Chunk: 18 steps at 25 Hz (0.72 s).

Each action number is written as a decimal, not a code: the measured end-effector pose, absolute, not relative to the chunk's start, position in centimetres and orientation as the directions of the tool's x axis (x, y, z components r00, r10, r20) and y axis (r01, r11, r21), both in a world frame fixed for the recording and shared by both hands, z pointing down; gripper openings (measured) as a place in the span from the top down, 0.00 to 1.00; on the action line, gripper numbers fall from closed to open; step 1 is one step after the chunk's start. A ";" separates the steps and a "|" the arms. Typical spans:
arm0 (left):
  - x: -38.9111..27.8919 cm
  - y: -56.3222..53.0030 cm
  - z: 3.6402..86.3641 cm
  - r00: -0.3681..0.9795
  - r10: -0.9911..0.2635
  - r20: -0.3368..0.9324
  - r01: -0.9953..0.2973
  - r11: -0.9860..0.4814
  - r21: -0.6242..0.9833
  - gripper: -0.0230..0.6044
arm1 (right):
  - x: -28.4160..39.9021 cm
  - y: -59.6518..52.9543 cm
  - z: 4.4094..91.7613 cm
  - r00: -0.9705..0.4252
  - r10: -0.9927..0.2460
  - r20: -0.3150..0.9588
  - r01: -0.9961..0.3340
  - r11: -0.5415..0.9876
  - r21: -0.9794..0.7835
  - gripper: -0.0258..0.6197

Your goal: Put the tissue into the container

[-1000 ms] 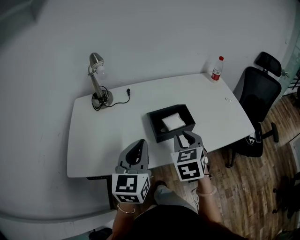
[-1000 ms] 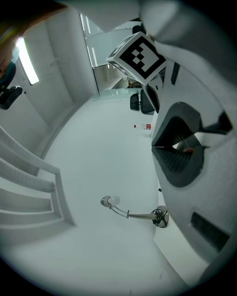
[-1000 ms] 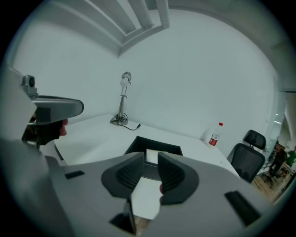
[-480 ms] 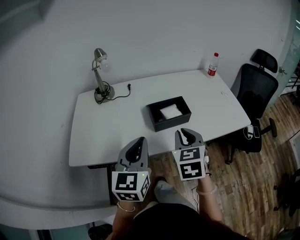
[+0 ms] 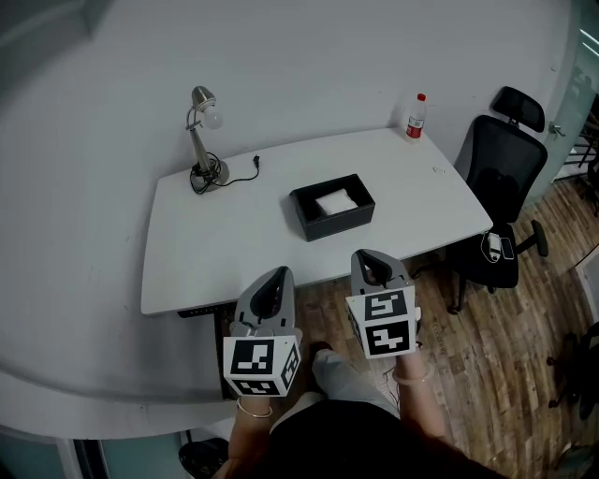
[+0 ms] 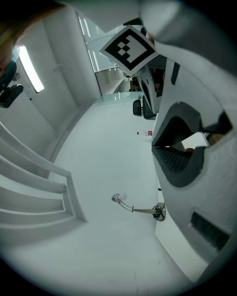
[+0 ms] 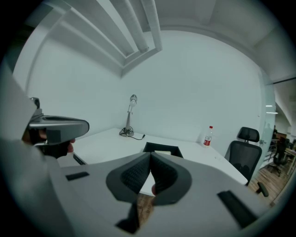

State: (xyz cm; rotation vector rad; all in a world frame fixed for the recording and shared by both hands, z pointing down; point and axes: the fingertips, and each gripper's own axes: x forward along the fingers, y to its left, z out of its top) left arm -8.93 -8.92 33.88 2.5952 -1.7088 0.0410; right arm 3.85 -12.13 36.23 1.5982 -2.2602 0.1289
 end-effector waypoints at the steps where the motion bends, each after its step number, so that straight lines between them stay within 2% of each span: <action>1: -8.8 -8.5 33.9 0.398 -0.917 0.039 -0.917 -0.398 0.015 0.92 | 3.9 -11.6 36.1 -0.292 -0.892 0.344 -0.926 0.354 0.134 0.93; 18: -6.0 -5.5 32.9 0.412 -0.911 0.008 -0.911 -0.412 0.012 0.92 | 5.3 -7.0 32.8 -0.337 -0.921 0.195 -0.924 0.363 0.118 0.93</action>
